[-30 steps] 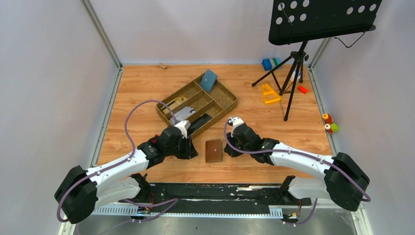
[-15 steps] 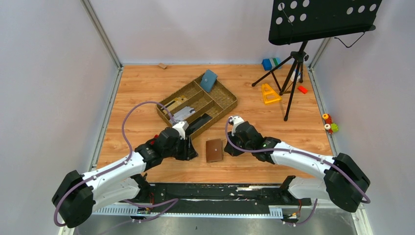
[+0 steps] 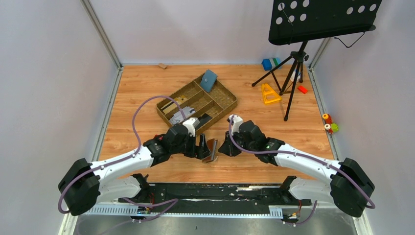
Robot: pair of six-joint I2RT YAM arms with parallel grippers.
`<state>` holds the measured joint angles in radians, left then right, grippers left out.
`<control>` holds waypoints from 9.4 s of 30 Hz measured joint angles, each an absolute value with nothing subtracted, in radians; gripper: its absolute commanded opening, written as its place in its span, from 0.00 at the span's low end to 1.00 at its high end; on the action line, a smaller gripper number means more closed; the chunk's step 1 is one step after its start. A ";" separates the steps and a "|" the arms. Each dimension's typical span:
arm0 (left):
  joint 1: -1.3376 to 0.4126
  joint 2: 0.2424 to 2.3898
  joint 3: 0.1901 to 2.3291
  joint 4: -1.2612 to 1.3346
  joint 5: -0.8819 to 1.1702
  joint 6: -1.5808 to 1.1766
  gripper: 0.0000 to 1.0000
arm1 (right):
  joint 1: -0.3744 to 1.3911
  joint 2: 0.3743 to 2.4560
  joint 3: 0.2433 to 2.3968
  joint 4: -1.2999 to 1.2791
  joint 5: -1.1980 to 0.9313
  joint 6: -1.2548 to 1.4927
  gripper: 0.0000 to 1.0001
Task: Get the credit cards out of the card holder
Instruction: Open the card holder at the center of the board, then remove the credit card from the card holder.
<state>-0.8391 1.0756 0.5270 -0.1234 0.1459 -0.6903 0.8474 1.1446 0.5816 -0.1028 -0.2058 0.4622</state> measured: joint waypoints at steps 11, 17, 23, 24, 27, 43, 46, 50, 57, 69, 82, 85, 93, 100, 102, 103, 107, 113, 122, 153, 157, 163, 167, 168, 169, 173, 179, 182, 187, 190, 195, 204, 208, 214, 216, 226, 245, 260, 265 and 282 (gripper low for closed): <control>-0.857 1.188 0.583 -0.107 0.112 -0.677 0.74 | 0.847 1.145 0.580 -0.068 -0.258 0.485 0.00; -0.858 1.229 0.619 -0.139 0.073 -0.654 0.33 | 0.847 1.144 0.575 -0.063 -0.263 0.486 0.00; -0.862 1.212 0.626 -0.166 0.037 -0.640 0.11 | 0.847 1.144 0.575 -0.063 -0.259 0.485 0.00; -0.862 1.205 0.626 -0.170 0.031 -0.640 0.08 | 0.847 1.144 0.575 -0.064 -0.256 0.485 0.00; -0.855 1.178 0.626 -0.193 0.005 -0.634 0.03 | 0.847 1.144 0.575 -0.066 -0.247 0.485 0.00; -0.812 1.097 0.560 -0.202 -0.017 -0.626 0.00 | 0.833 1.162 0.569 -0.070 -0.191 0.485 0.00; -0.807 1.056 0.527 -0.198 -0.017 -0.632 0.00 | 0.804 1.183 0.563 -0.065 -0.198 0.488 0.03; -0.801 1.023 0.488 -0.184 -0.017 -0.649 0.00 | 0.773 1.213 0.549 -0.061 -0.206 0.500 0.10; -0.796 1.004 0.424 -0.169 -0.015 -0.676 0.00 | 0.764 1.231 0.517 -0.031 -0.208 0.538 0.31; -0.796 1.001 0.381 -0.162 -0.007 -0.700 0.00 | 0.764 1.231 0.474 -0.006 -0.205 0.586 0.60; -0.796 1.026 0.372 -0.129 0.018 -0.710 0.00 | 0.764 1.269 0.447 0.035 -0.195 0.632 0.76; -0.796 1.036 0.367 -0.121 0.019 -0.710 0.00 | 0.764 1.277 0.449 0.044 -0.189 0.634 0.76; -0.796 1.059 0.367 -0.123 0.018 -0.707 0.00 | 0.707 1.319 0.472 0.067 -0.213 0.627 0.72; -0.796 1.088 0.367 -0.125 0.019 -0.704 0.00 | 0.651 1.423 0.473 0.205 -0.359 0.648 0.56; -0.796 1.093 0.368 -0.125 0.022 -0.701 0.00 | 0.651 1.454 0.473 0.244 -0.398 0.660 0.50; -0.796 1.096 0.368 -0.125 0.023 -0.701 0.00 | 0.651 1.464 0.473 0.257 -0.413 0.665 0.49; -0.796 1.100 0.368 -0.122 0.035 -0.701 0.00 | 0.651 1.498 0.471 0.291 -0.466 0.680 0.32; -0.791 1.100 0.368 -0.123 0.044 -0.701 0.00 | 0.650 1.506 0.456 0.312 -0.518 0.696 0.21; -0.791 1.011 0.344 -0.080 0.080 -0.725 0.57 | 0.661 1.450 0.457 0.313 -0.550 0.704 0.01; -0.788 1.027 0.266 0.175 0.129 -0.843 0.67 | 0.850 1.356 0.583 0.046 -0.244 0.652 0.00; -0.787 1.087 0.305 0.109 0.105 -0.808 0.42 | 0.850 1.350 0.578 0.047 -0.239 0.655 0.06; -0.785 1.132 0.337 0.046 0.088 -0.765 0.24 | 0.850 1.335 0.546 0.089 -0.237 0.684 0.30; -0.786 1.131 0.348 0.035 0.096 -0.753 0.24 | 0.858 1.337 0.532 0.093 -0.241 0.690 0.38; -0.786 1.130 0.353 0.032 0.096 -0.751 0.25 | 0.860 1.338 0.530 0.093 -0.240 0.690 0.37; -0.786 1.127 0.359 0.030 0.096 -0.747 0.25 | 0.861 1.339 0.528 0.091 -0.240 0.690 0.34; -0.786 1.113 0.373 0.015 0.096 -0.736 0.25 | 0.862 1.340 0.528 0.083 -0.233 0.688 0.22; -0.786 1.082 0.374 -0.008 0.096 -0.735 0.41 | 0.861 1.340 0.528 0.062 -0.211 0.687 0.14; -0.786 1.044 0.372 -0.011 0.096 -0.744 0.58 | 0.860 1.340 0.525 0.064 -0.210 0.687 0.10; -0.786 0.943 0.330 0.004 0.095 -0.768 0.94 | 0.854 1.333 0.514 0.071 -0.210 0.696 0.04; -0.786 0.895 0.287 0.024 0.104 -0.781 1.00 | 0.847 1.313 0.501 0.068 -0.208 0.702 0.01; -0.786 0.881 0.257 0.057 0.130 -0.805 1.00 | 0.830 1.245 0.491 0.041 -0.187 0.702 0.00; -0.786 0.903 0.224 0.285 0.245 -0.852 1.00 | 0.822 1.103 0.491 -0.007 -0.165 0.702 0.00; -0.786 0.880 0.205 0.362 0.273 -0.865 1.00 | 0.821 1.092 0.491 -0.013 -0.164 0.702 0.00; -0.786 0.834 0.205 0.450 0.289 -0.873 1.00 | 0.821 1.084 0.491 -0.019 -0.168 0.702 0.00; -0.786 0.841 0.205 0.471 0.294 -0.879 1.00 | 0.821 1.084 0.491 -0.020 -0.174 0.702 0.00; -0.786 0.873 0.205 0.340 0.201 -0.893 1.00 | 0.821 1.030 0.491 -0.042 -0.164 0.706 0.00; -0.786 0.958 0.191 0.487 0.277 -0.926 0.82 | 0.817 1.000 0.440 0.028 -0.192 0.753 0.00; -0.786 1.122 0.195 0.492 0.255 -0.928 0.11 | 0.817 1.091 0.386 0.135 -0.210 0.788 0.11; -0.788 1.131 0.234 0.441 0.252 -0.904 0.00 | 0.817 1.126 0.378 0.159 -0.206 0.788 0.21; -0.788 1.238 0.386 0.195 0.266 -0.720 0.00 | 0.807 1.239 0.390 0.132 -0.210 0.731 0.44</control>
